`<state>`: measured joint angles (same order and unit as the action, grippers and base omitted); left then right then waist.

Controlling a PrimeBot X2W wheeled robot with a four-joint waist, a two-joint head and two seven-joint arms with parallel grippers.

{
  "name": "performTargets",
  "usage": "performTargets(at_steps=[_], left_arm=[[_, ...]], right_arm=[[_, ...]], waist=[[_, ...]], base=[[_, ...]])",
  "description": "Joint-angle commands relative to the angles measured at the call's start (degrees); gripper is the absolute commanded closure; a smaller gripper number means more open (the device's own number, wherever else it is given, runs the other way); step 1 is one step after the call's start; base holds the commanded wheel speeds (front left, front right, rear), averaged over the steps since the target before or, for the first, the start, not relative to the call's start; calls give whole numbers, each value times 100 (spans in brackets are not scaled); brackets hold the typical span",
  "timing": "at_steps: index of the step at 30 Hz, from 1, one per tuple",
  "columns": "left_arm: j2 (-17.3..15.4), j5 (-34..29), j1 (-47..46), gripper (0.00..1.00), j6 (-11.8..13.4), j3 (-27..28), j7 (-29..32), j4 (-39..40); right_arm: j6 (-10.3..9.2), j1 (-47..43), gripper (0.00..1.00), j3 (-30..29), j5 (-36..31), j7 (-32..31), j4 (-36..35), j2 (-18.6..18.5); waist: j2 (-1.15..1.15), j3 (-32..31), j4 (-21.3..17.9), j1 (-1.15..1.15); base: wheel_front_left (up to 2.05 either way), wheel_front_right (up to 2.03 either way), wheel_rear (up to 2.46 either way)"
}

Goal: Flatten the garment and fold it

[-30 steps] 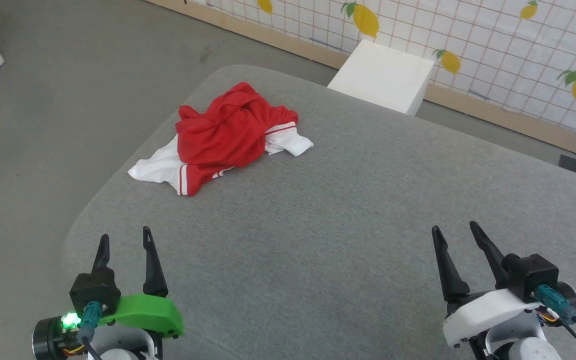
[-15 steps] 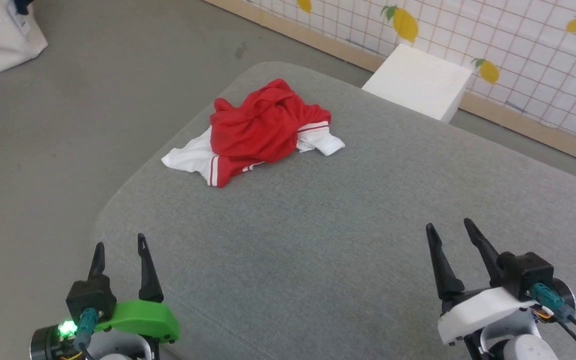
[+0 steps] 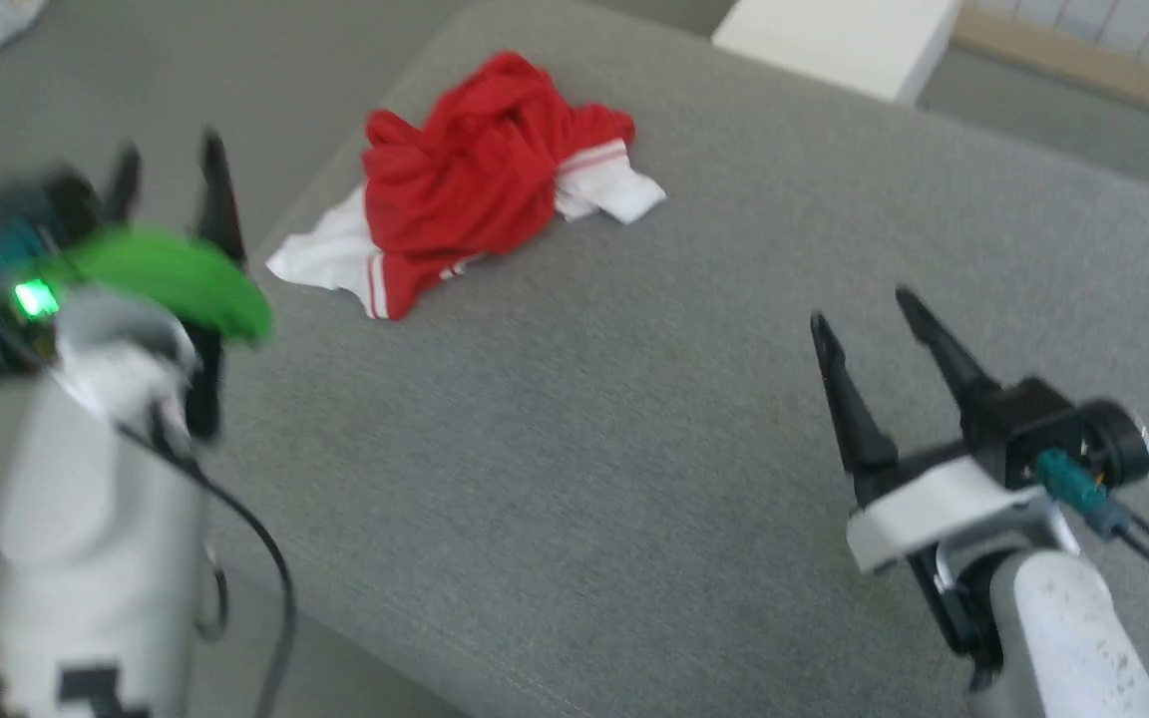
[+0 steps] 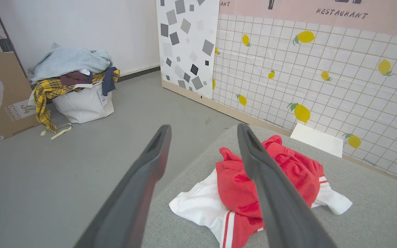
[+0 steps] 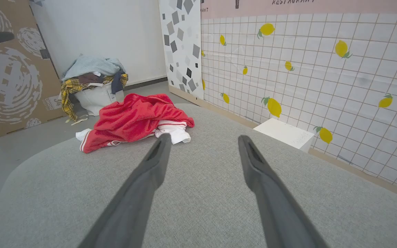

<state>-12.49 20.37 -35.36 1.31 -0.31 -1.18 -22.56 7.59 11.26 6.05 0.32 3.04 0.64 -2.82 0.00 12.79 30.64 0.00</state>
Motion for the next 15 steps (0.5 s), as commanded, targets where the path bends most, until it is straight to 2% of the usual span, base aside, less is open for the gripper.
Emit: performTargets(at_steps=[1, 5, 10, 13, 15], left_arm=[[-84, 166, -451, 0, -93, 53, 178, -174], [-279, 473, -1319, 0, -246, 160, 850, -665], [-632, 836, -1853, 0, -372, 317, 1865, -1248], [-927, 960, -1840, 0, -196, 460, 2541, -1517], [-1006, 1087, -1743, 0, -94, 561, 2901, -1611]], right_arm=[[-10, 199, 0, 18, -55, -9, -75, -6], [-10, 510, 0, 99, -137, 29, -104, -11], [-10, 772, 0, 168, -87, 177, -72, -9], [-10, 888, 0, 216, 10, 312, 11, -8], [-10, 892, 0, 178, 81, 405, 70, -7]], waist=[[0, 1360, -877, 0], [0, 1907, -1261, 0], [0, 2348, -1720, 0], [0, 2565, -2011, 0], [0, 2642, -2127, 0]], base=[[0, 0, 0], [0, 0, 0], [0, 0, 0], [0, 0, 0], [0, 0, 0]])
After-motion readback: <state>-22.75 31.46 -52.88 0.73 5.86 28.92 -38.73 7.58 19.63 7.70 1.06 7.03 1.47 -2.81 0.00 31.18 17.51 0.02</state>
